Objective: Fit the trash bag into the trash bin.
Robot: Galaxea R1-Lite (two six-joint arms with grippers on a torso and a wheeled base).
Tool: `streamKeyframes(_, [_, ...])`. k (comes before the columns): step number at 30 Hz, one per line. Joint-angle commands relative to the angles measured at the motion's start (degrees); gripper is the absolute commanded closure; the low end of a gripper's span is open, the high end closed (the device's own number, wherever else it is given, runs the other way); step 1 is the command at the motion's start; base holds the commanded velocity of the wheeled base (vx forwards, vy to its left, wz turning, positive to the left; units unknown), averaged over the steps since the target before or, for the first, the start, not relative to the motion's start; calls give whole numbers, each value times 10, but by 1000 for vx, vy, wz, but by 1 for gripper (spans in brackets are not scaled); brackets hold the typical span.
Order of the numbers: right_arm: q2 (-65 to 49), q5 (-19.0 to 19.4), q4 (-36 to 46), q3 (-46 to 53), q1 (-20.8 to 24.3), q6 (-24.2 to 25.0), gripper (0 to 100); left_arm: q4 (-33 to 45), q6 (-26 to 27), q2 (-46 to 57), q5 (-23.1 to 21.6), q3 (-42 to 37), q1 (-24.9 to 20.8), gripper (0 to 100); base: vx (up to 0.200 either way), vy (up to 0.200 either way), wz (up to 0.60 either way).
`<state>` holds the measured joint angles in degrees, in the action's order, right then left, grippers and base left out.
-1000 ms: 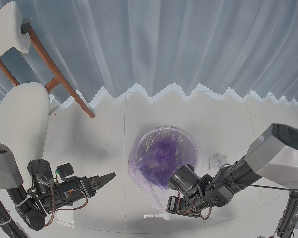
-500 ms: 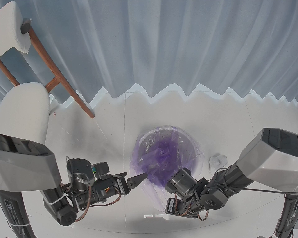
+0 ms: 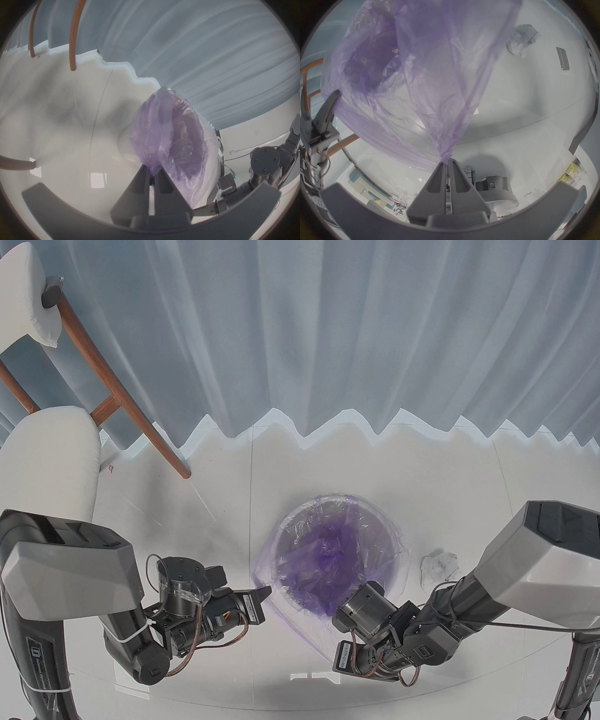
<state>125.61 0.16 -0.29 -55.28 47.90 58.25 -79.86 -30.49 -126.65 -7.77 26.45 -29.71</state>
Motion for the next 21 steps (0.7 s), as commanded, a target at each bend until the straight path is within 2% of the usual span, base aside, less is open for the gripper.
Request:
streamKeyframes(1, [-1, -2, -1, 12, 3, 2, 100, -3, 0, 25, 5, -33, 20, 100, 0, 0, 0])
streamKeyframes(5, [2, -7, -9, 12, 4, 2, 100, -6, 0, 22, 6, -63, 47, 100, 0, 0, 0])
streamKeyframes(9, [9, -14, -10, 4, 0, 3, 100, -7, -2, -9, 13, -55, 69, 100, 0, 0, 0])
streamKeyframes(15, [20, -29, -11, -14, -6, 13, 100, -13, -12, -74, 17, 29, 91, 100, 0, 0, 0])
streamKeyframes(21, [32, -47, -45, -17, -31, 13, 100, 21, -33, -97, 16, 105, 86, 100, 0, 0, 0])
